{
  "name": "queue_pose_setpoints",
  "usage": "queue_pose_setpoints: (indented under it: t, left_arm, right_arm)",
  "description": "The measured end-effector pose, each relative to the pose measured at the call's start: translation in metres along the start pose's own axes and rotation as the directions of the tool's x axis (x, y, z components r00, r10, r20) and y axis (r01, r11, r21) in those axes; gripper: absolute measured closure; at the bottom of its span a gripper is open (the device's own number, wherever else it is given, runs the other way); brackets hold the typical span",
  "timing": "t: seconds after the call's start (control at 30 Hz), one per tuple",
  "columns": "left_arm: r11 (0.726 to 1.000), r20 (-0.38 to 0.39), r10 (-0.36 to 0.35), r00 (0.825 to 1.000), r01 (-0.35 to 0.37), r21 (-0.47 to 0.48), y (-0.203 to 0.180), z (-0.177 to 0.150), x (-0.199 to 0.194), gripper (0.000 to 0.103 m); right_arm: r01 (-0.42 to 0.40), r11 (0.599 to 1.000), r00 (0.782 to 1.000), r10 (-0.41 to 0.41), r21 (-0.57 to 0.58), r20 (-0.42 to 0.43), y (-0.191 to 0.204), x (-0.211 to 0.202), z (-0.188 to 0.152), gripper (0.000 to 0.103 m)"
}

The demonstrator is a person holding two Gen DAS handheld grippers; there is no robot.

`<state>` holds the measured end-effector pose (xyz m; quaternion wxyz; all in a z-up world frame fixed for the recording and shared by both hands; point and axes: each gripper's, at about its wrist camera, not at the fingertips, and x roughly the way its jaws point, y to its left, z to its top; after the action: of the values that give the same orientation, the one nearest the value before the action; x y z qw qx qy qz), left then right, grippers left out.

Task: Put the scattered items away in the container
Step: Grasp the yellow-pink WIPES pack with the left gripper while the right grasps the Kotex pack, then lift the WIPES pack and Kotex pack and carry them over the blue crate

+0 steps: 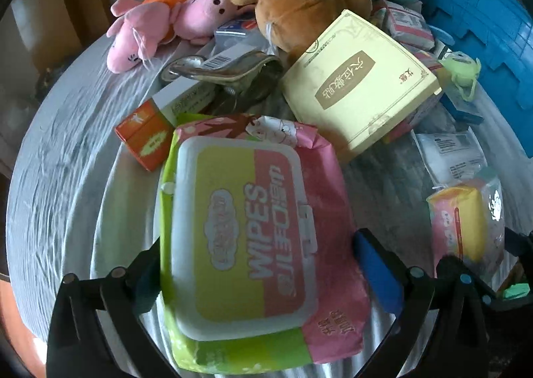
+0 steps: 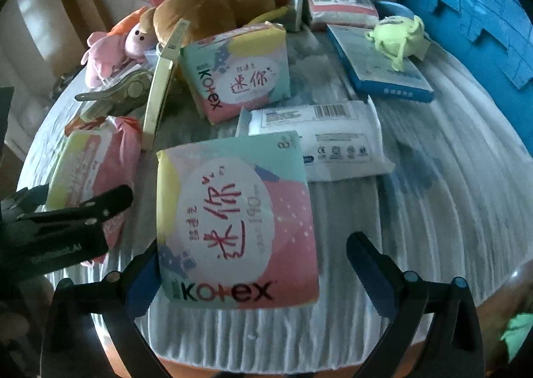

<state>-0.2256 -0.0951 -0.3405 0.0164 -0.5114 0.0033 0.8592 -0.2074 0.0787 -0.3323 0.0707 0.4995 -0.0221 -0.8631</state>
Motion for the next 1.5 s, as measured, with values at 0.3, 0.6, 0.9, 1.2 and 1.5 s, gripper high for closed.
queue_pose_setpoints:
  t: [0.3, 0.6, 0.9, 1.2, 1.5]
  left_arm:
    - [1.0, 0.0, -0.003, 1.0, 0.003, -0.012, 0.001, -0.003, 0.008, 0.0]
    - [0.998, -0.013, -0.057, 0.998, 0.057, -0.017, 0.009, -0.017, -0.02, 0.028]
    - [0.997, 0.103, -0.08, 0.991, 0.079, 0.013, 0.0, 0.007, -0.082, 0.028]
    - [0.994, 0.222, -0.111, 0.969, 0.104, 0.044, -0.043, 0.047, -0.139, 0.028]
    - [0.994, 0.312, -0.103, 0.944, 0.104, 0.015, -0.115, 0.085, -0.17, 0.028]
  right_arm:
    - [0.012, 0.999, 1.0, -0.012, -0.053, 0.002, 0.005, 0.009, -0.006, 0.0]
    - [-0.01, 0.999, 1.0, 0.01, -0.044, 0.017, 0.001, -0.009, 0.0, 0.033]
    - [-0.026, 0.999, 0.992, 0.031, -0.044, 0.122, -0.001, -0.061, 0.025, 0.033]
    - [-0.004, 0.998, 0.969, 0.021, -0.068, 0.245, -0.033, -0.129, 0.067, 0.033]
    - [-0.005, 0.991, 0.947, 0.049, -0.136, 0.317, -0.095, -0.171, 0.114, 0.033]
